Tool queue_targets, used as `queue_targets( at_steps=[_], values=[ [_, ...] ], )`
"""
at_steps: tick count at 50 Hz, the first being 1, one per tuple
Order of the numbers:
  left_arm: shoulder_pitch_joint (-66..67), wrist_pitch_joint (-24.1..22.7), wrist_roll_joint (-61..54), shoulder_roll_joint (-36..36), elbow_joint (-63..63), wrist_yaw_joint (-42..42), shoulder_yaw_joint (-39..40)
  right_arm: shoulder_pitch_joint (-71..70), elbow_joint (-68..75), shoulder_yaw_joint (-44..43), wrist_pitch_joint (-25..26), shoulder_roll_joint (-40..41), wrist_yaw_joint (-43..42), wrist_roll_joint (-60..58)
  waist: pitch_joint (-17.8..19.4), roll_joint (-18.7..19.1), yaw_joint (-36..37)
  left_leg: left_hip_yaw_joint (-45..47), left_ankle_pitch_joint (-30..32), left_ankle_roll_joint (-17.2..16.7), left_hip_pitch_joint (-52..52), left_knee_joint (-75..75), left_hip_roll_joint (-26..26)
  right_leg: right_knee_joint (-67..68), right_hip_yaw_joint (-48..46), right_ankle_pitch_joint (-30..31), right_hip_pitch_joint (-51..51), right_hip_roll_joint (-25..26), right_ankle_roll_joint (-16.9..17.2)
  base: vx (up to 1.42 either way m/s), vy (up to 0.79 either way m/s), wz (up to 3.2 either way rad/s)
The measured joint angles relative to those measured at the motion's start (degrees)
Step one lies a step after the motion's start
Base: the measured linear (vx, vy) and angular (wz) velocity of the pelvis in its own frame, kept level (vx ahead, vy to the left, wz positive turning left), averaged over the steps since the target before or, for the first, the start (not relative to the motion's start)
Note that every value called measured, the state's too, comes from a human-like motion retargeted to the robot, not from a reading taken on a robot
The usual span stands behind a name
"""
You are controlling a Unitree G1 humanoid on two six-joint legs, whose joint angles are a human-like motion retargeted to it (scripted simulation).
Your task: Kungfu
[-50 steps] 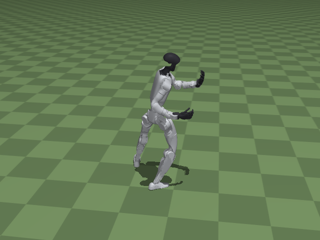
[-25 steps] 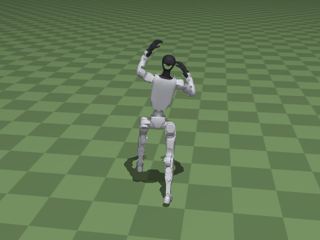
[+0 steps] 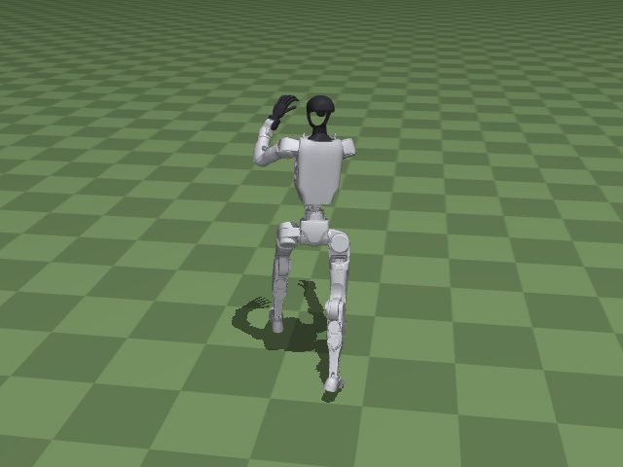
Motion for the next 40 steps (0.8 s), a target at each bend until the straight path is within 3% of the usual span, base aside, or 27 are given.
queue_targets(
  at_steps=[5, 7, 9, 10, 13, 15, 17, 20, 22, 25, 28, 30, 34, 40],
  values=[
    [8.98, -2.63, 2.0, -7.75, -0.71, -0.35, -7.05, 1.88, -4.6, -3.27, -9.79, 6.38, 13.28, 33.06, 0.51, 1.38, 0.2, -1.41, -3.03, -2.09, 4.05, -2.29, 2.48, 1.0, 0.84, 17.61, -1.48, 0.08, 0.0, 0.32, 0.13, -0.66],
    [10.83, -3.83, 3.85, -10.56, 1.07, 1.25, -8.29, 3.43, -7.46, -3.35, -10.07, 8.73, 20.37, 46.16, 0.86, 1.95, -0.59, -0.53, -4.41, -1.14, 8.52, -5.24, 1.53, 3.4, 1.77, 24.19, -1.74, -2.18, 0.0, 0.41, 0.45, -0.22],
    [11.91, -4.42, 6.52, -11.41, 2.52, 4.97, -8.48, 5.72, -11.0, -2.83, -7.0, 11.1, 27.87, 57.18, 1.69, 2.48, -2.77, 1.2, -5.22, 1.07, 14.65, -9.31, -1.5, 8.03, 4.16, 27.59, -2.15, -5.21, -0.46, 0.47, 0.56, 0.14],
    [12.19, -4.28, 8.18, -11.45, 3.24, 7.34, -8.22, 7.03, -13.0, -2.46, -5.05, 12.31, 31.55, 61.95, 2.3, 2.87, -4.25, 1.59, -5.21, 1.84, 17.83, -11.55, -2.85, 11.02, 5.66, 27.57, -2.77, -5.55, -1.16, 0.46, 0.4, 0.19],
    [12.4, -2.49, 12.88, -8.47, 6.96, 13.65, -4.66, 14.34, -20.43, 0.25, -1.08, 14.34, 41.62, 71.51, 2.66, 5.6, -9.4, 0.67, -4.95, 2.35, 24.86, -16.35, -2.99, 18.47, 10.66, 15.55, -7.79, -0.15, -0.11, 0.46, 0.2, 0.11],
    [11.75, -1.18, 15.36, -6.06, 12.04, 16.61, -1.27, 21.3, -26.52, 3.55, -0.49, 14.22, 43.62, 75.48, 2.19, 7.5, -13.35, -0.62, -5.26, 2.37, 28.38, -18.5, -2.2, 21.02, 13.61, 9.44, -12.63, 4.99, 0.0, 0.46, 0.16, 0.2],
    [9.39, -0.55, 18.05, -4.36, 21.43, 19.99, 1.85, 31.13, -34.62, 6.43, -3.03, 13.11, 41.08, 74.92, 2.21, 8.21, -17.0, -0.51, -5.79, 4.33, 32.29, -20.77, -4.02, 21.97, 13.48, 5.26, -17.96, 5.48, -0.84, 0.39, 0.25, 0.16],
    [2.42, 0.8, 22.77, -3.35, 43.72, 28.01, 3.33, 48.9, -47.78, 9.17, -11.53, 11.51, 35.61, 69.66, 3.31, 8.45, -21.28, 0.3, -6.15, 6.7, 38.6, -24.06, -6.14, 19.89, 12.39, 2.83, -25.48, 5.89, -6.42, 0.38, 0.2, -0.01],
    [-3.19, 2.22, 27.73, -1.72, 60.42, 31.67, 1.85, 61.5, -54.77, 8.61, -16.17, 9.5, 35.18, 67.85, 4.71, 8.39, -24.83, -0.12, -6.04, 6.84, 42.25, -25.77, -7.58, 14.73, 12.92, 6.13, -29.3, 6.85, -9.48, 0.35, 0.13, 0.55],
    [-10.73, 11.21, 31.64, 2.02, 80.47, 31.03, -3.47, 80.33, -64.5, 5.63, -19.05, 5.44, 37.52, 72.71, 7.68, 8.17, -35.68, -6.09, -6.11, 5.79, 46.65, -27.28, -9.77, 5.04, 11.2, 14.98, -34.44, 5.8, -13.77, 0.23, 0.07, 1.81],
    [-12.53, 18.84, 31.09, 5.66, 85.33, 28.48, -2.96, 95.88, -72.32, 1.3, -21.66, 1.81, 37.65, 79.32, 11.39, 6.38, -43.12, -7.65, -6.62, 6.62, 50.95, -28.46, -11.05, -3.4, 9.91, 16.68, -38.73, 4.24, -11.66, 0.1, -0.06, 1.11],
    [-12.28, 17.94, 30.08, 7.35, 84.77, 30.39, -3.3, 102.94, -74.94, -1.6, -25.17, 1.78, 34.96, 78.24, 13.51, 5.52, -46.26, -8.51, -6.96, 6.62, 53.13, -29.22, -10.36, -7.31, 7.26, 15.31, -41.9, 4.6, -12.96, -0.02, -0.17, 0.49],
    [-10.78, 10.48, 34.17, 7.7, 82.34, 36.58, -4.39, 109.62, -78.33, -6.93, -31.68, 4.97, 27.26, 69.19, 14.02, 4.84, -47.5, -8.22, -7.37, 7.99, 53.86, -29.2, -9.1, -7.36, 2.33, 11.89, -48.26, 3.55, -12.74, -0.01, -0.19, 0.3],
    [-6.49, 10.58, 37.62, 6.52, 80.02, 34.04, -3.32, 104.19, -82.27, -4.53, -32.06, 0.41, 25.48, 63.98, 14.45, 5.94, -48.66, -9.05, -7.14, 9.5, 53.12, -26.73, -9.38, -1.33, 7.53, 16.35, -49.05, 2.3, -13.78, 0.08, 0.05, 0.18]
  ],
)
